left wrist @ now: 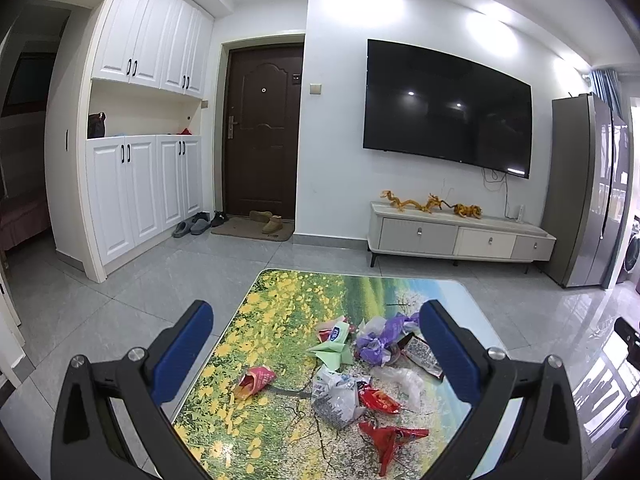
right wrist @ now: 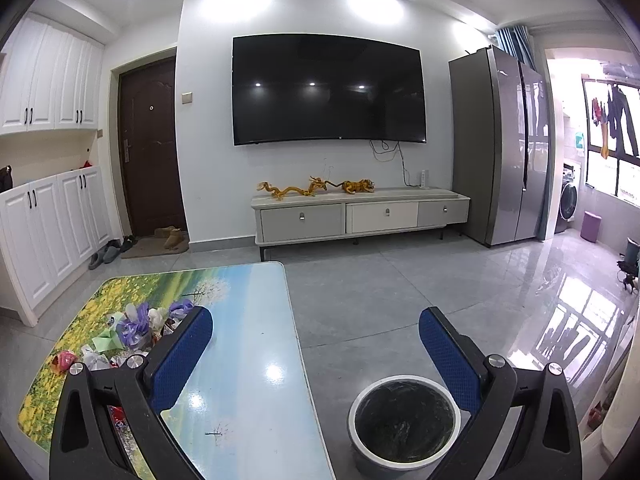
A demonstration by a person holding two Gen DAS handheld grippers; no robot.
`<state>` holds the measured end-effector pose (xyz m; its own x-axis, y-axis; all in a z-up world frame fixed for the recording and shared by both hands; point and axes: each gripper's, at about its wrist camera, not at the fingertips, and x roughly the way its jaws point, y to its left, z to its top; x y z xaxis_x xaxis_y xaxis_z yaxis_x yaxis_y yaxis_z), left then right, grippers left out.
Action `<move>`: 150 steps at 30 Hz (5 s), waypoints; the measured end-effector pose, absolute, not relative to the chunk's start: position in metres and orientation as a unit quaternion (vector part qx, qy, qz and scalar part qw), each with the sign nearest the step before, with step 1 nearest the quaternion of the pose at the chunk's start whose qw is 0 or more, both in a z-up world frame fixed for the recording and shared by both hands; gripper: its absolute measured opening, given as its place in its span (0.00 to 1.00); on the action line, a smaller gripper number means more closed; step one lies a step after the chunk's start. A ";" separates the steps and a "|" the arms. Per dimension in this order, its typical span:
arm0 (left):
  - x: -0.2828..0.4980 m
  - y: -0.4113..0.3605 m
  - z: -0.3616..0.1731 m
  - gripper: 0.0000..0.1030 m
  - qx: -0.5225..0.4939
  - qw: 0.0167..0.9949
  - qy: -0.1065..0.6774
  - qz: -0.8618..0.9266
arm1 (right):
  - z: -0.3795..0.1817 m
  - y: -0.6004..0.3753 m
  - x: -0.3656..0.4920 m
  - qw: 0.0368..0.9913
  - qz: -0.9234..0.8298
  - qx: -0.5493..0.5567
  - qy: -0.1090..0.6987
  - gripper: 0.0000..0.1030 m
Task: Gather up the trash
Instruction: 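Approach the trash-covered table with both tools open, then grasp the clear plastic bag with the right gripper while the left gripper grasps the white printed bag, then carry both bags over the bin and open both grippers to drop them, then grasp the red wrapper with the left gripper while the right gripper grasps the white tissue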
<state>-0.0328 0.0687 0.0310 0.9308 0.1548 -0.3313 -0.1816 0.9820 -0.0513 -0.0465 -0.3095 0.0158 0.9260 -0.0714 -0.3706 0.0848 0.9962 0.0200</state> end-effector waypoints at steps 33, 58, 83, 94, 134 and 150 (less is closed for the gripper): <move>0.053 0.071 -0.036 1.00 -0.032 0.958 0.281 0.045 | -0.041 -0.276 0.042 0.946 0.088 0.037 0.310 1.00; 0.117 0.086 -0.161 0.45 -0.050 0.887 0.453 -0.068 | -0.126 -0.122 0.139 0.806 0.354 -0.027 0.474 0.44; 0.070 0.060 -0.082 0.15 -0.029 0.927 0.367 -0.075 | -0.079 -0.201 0.088 0.845 0.349 0.031 0.403 0.26; 0.100 -0.076 -0.046 0.15 0.042 0.908 0.355 -0.219 | -0.073 -0.388 0.046 0.909 0.164 0.130 0.361 0.26; 0.121 -0.258 -0.050 0.48 0.061 0.852 0.377 -0.359 | -0.118 -0.514 0.051 0.898 0.011 0.207 0.388 0.56; 0.054 0.051 -0.069 0.49 -0.007 0.914 0.373 -0.161 | -0.058 -0.355 0.080 0.912 0.142 0.123 0.363 0.56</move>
